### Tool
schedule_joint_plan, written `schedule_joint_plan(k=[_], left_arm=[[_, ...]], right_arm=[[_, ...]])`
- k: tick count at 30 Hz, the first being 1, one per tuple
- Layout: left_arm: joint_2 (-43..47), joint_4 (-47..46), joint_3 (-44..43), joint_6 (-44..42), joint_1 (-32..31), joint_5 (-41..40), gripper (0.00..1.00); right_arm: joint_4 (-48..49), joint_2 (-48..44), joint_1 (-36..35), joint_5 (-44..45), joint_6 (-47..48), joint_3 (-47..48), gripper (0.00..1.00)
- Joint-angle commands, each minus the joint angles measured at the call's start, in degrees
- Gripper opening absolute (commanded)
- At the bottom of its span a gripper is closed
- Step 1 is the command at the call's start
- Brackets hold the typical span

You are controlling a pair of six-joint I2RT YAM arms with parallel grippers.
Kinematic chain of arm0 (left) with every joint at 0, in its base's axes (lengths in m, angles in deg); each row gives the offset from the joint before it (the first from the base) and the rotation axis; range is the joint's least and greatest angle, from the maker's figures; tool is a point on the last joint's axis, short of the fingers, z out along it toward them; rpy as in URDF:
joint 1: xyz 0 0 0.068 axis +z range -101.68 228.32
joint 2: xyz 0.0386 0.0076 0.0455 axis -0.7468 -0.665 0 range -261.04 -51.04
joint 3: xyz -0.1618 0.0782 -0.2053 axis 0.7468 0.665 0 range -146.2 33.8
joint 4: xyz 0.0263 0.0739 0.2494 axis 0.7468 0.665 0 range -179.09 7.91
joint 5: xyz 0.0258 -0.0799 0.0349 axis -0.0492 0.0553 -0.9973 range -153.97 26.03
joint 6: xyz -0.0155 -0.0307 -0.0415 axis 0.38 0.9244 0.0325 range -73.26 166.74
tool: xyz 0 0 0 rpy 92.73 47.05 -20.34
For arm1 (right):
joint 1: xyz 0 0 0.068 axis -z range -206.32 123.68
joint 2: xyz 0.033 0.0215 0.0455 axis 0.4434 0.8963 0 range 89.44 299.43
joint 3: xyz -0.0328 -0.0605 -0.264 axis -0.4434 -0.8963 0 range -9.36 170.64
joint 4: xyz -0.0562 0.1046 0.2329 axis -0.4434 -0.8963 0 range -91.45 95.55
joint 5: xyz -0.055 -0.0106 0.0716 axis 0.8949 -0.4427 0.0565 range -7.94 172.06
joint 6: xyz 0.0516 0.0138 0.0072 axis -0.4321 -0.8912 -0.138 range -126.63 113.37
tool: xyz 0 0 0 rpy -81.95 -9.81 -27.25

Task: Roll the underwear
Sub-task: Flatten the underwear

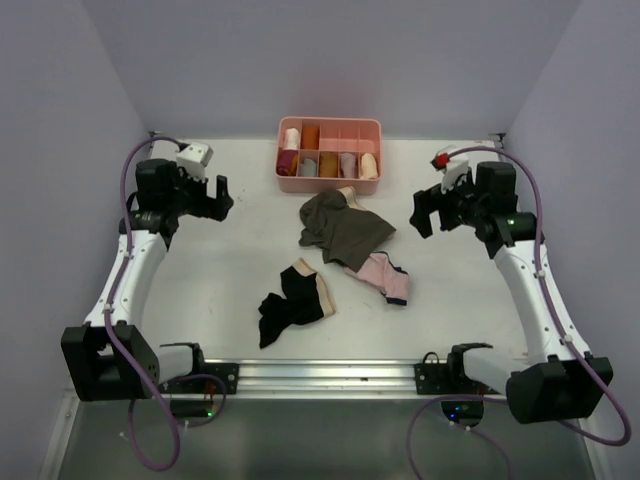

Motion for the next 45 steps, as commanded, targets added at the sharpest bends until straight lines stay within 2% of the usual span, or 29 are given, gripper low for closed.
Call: schedule_joint_plan(k=[1,7,13,21,26,27,29,30,32,34,37,41,45], left_arm=[[0.2,0.4,-1.7,-2.0,0.0,1.8,1.00],[-2.3,4.2,-4.5,-4.8,0.0,5.5,1.00],[-2.2,6.2,-4.2,-10.2,0.0,8.3,1.00],[-2.1,9.8,-4.2,-17.4,-1.1,12.3,1.00],[-2.8,11.8,-4.3,-22.1,-2.3,13.3,1.00],[-2.9,12.2,-4.2,-23.1,-5.2,12.6,1.00],[-3.0,12.6,-3.1,-25.8,-8.1,10.7,1.00],[-3.0,12.6,-2.6,-26.6,-11.8,8.6,1.00],[-3.2,12.6,-1.3,-28.6,-15.9,7.1,1.00],[-4.1,13.5,-0.9,-30.4,-20.5,8.1,1.00],[-6.5,17.4,-1.0,-32.5,-25.0,12.3,0.97],[-10.4,19.1,-2.1,-30.9,-33.4,14.2,0.95],[-14.4,19.1,-3.7,-27.9,-36.6,15.6,0.95]], right_arm=[[-1.5,2.7,-2.5,-2.1,0.8,1.3,0.99],[-4.3,12.4,-16.2,5.9,2.9,6.8,0.99],[-6.7,28.5,-25.6,11.6,5.3,13.1,0.99],[-6.3,46.2,-30.1,20.2,9.2,15.5,0.99],[-3.9,46.7,-29.8,29.3,15.1,9.4,0.99],[-2.4,46.3,-29.5,30.5,16.0,6.4,0.99],[-1.7,45.4,-26.0,31.2,17.8,4.5,0.99],[-1.8,45.2,-23.9,30.9,18.3,4.2,0.99],[-1.9,44.6,-16.7,29.9,20.6,4.2,0.99],[-2.0,44.5,-11.0,30.6,22.5,4.9,0.99],[-3.3,44.2,-7.0,30.1,24.8,6.9,0.99],[-8.1,42.2,-5.6,27.2,23.7,11.3,0.99],[-14.8,39.4,-4.5,20.9,22.1,17.7,0.99]])
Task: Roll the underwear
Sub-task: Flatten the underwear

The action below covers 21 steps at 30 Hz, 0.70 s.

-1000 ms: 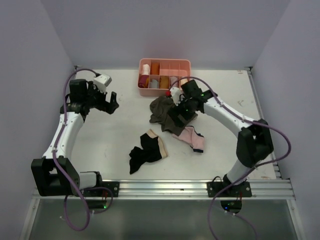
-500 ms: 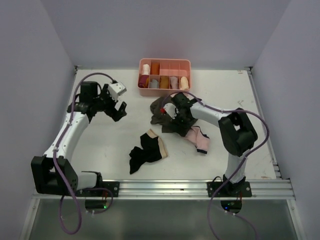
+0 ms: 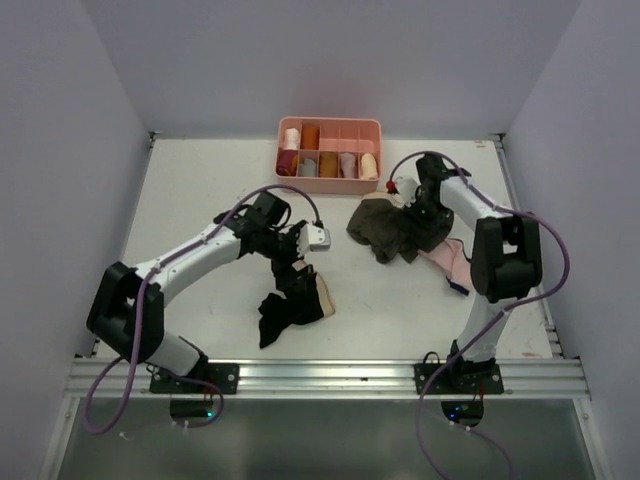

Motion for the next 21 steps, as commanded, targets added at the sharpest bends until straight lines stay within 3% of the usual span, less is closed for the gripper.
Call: schedule_joint_plan(k=[1,8,11,14,16,17,19,20,21], left_arm=[[-2.4,2.0,-2.4,1.9,-2.4,3.0,0.95],[-6.6,-4.0,-0.6,10.8,-7.6,-0.1,1.00],[-9.1,-6.6,-0.7,14.4,-7.8,-4.5,0.92],[-10.1,-7.8,-1.1,15.6,-7.8,-11.9,0.69],[-9.6,-7.9,-1.3,15.5,-7.8,-12.5,0.52],[-9.0,-8.4,-1.1,15.9,-7.8,-13.6,0.33],[-7.3,-8.9,-0.6,16.1,-7.7,-14.6,0.15],[-6.6,-9.0,-0.5,16.3,-7.6,-16.1,0.00],[-5.2,-9.0,-0.3,16.3,-7.4,-16.1,0.00]], right_arm=[[-7.6,-4.9,-0.2,-5.6,0.7,6.1,0.99],[-16.5,-13.3,-0.3,-22.9,-2.9,9.4,0.99],[-17.6,-14.0,-0.8,-28.1,-5.4,10.5,0.99],[-16.1,-14.1,-2.0,-29.7,-7.6,9.7,0.99],[-15.4,-13.7,-3.5,-29.8,-8.5,9.3,0.99],[-14.5,-13.4,-4.1,-29.7,-8.9,8.7,0.99],[-13.3,-13.2,-5.3,-29.9,-9.8,8.0,0.99],[-12.4,-12.8,-5.7,-30.1,-10.1,7.4,0.99],[-12.1,-12.6,-6.7,-30.4,-10.3,7.2,0.99]])
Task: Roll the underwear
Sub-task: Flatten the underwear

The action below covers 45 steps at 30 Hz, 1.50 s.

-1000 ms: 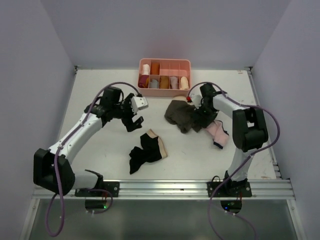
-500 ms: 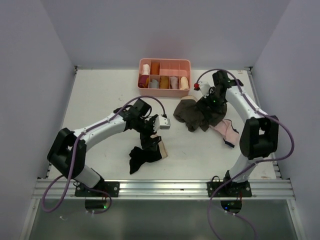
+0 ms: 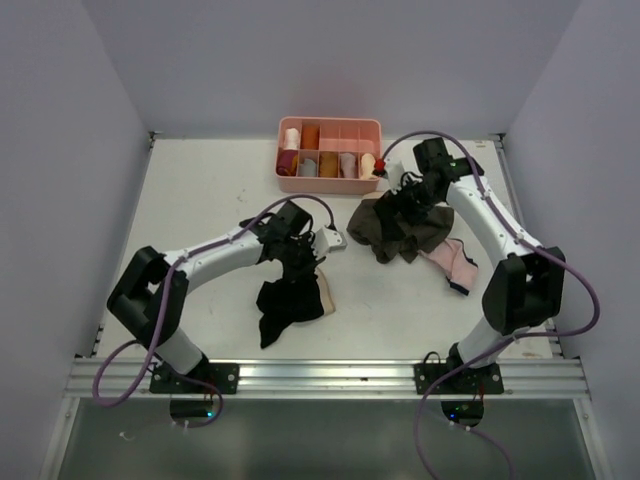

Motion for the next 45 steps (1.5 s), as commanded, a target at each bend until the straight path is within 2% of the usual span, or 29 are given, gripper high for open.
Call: schedule_joint_plan(k=[1,4,8,11,15,16,19,21,26,27,28,29,32,37,45], left_arm=[[5.3,-2.0,0.2,1.1,1.1,-2.0,0.00],[10.8,-2.0,2.1,-0.6,2.2,0.2,0.00],[18.4,-1.3,4.0,-3.9,2.5,3.1,0.00],[24.2,-1.8,5.1,-4.2,2.9,1.5,0.00],[26.2,3.7,5.6,-6.4,6.6,3.4,0.00],[26.9,3.6,6.4,-6.6,9.4,3.0,0.00],[30.0,4.0,11.7,-9.9,12.6,-1.0,0.00],[30.4,2.0,16.3,-9.9,13.2,-6.4,0.00],[25.1,0.4,21.5,-12.6,17.3,-10.1,0.00],[24.7,-0.1,21.3,-12.5,18.1,-10.0,0.03],[24.4,0.2,20.6,-12.5,20.2,-8.4,0.12],[24.4,0.7,19.6,-12.6,21.4,-7.1,0.32],[25.1,2.3,13.3,-13.1,27.0,0.4,0.60],[18.2,5.8,2.1,-13.5,28.6,13.2,0.61],[0.8,-1.3,-2.1,-8.4,25.4,16.6,0.56]], right_arm=[[2.3,1.1,-1.9,-3.9,-3.3,-1.1,0.99],[3.4,1.8,-3.6,-6.1,-4.9,-1.1,0.99],[6.7,3.0,-4.8,-14.1,-7.4,-0.4,0.99],[7.7,5.8,-6.4,-16.4,-9.3,1.7,0.99],[8.9,8.6,-8.1,-18.7,-11.6,3.2,0.98],[9.3,8.9,-8.3,-18.7,-12.2,3.3,0.98],[11.5,9.7,-9.9,-17.0,-14.2,4.0,0.97],[13.8,11.0,-11.0,-15.4,-15.8,4.9,0.95],[11.9,14.8,-11.9,-13.7,-17.9,8.8,0.88],[11.9,14.7,-11.9,-13.4,-17.9,8.7,0.87],[11.7,14.5,-11.8,-13.3,-17.7,8.5,0.87],[11.7,14.2,-11.9,-13.0,-17.5,7.6,0.87],[11.7,12.4,-11.9,-12.4,-16.5,5.0,0.85],[12.2,10.6,-11.8,-11.7,-15.2,1.7,0.81],[12.6,9.4,-11.5,-11.9,-14.6,0.4,0.75]])
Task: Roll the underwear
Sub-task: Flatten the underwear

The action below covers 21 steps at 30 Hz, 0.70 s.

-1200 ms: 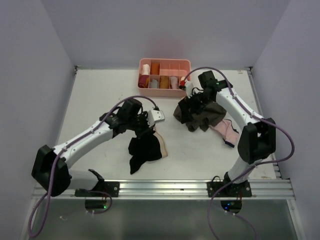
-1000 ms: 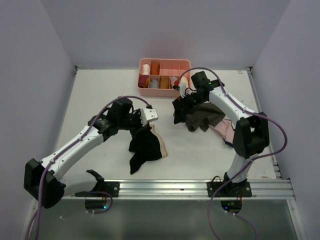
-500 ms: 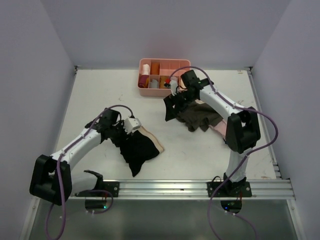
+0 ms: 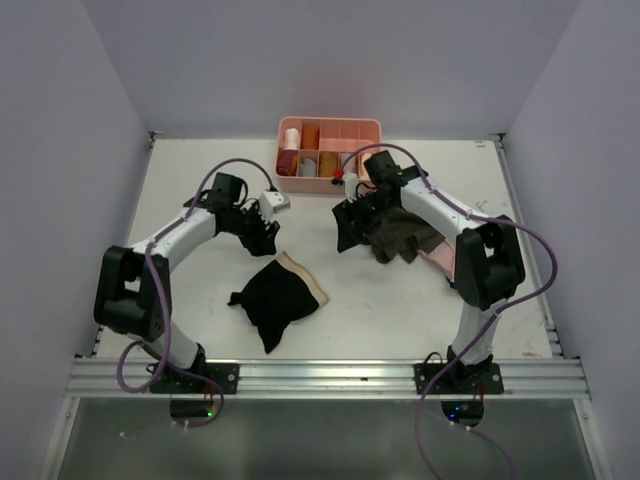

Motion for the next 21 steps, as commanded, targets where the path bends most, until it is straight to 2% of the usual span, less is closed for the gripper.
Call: schedule_joint_plan(k=[1,7,12,14,17,18,21], left_arm=[[-4.8,-1.7,-2.2,1.8,-1.1,5.5,0.56],[-10.3,-3.6,-2.8,1.1,-3.2,5.9,0.56],[-13.6,-6.9,-3.0,2.1,-4.1,3.8,0.55],[-14.4,-7.1,-3.2,2.1,-4.1,3.1,0.51],[-15.6,-5.6,-3.8,1.5,-4.3,3.0,0.40],[-15.7,-5.2,-3.7,1.3,-4.3,3.0,0.31],[-14.8,-4.6,-3.4,0.6,-4.3,3.1,0.18]], right_arm=[[0.6,-3.9,0.4,0.3,1.1,0.2,0.75],[0.4,-3.9,0.6,0.3,2.0,0.8,0.75],[0.5,-3.7,0.6,-3.7,3.1,1.8,0.80],[1.4,-3.7,0.6,-5.8,2.9,2.0,0.82],[3.0,-3.3,0.6,-7.5,1.7,2.3,0.89],[4.7,-3.5,0.6,-7.8,0.9,2.2,0.91],[9.8,-4.3,0.6,-6.4,-0.9,0.5,0.95]])
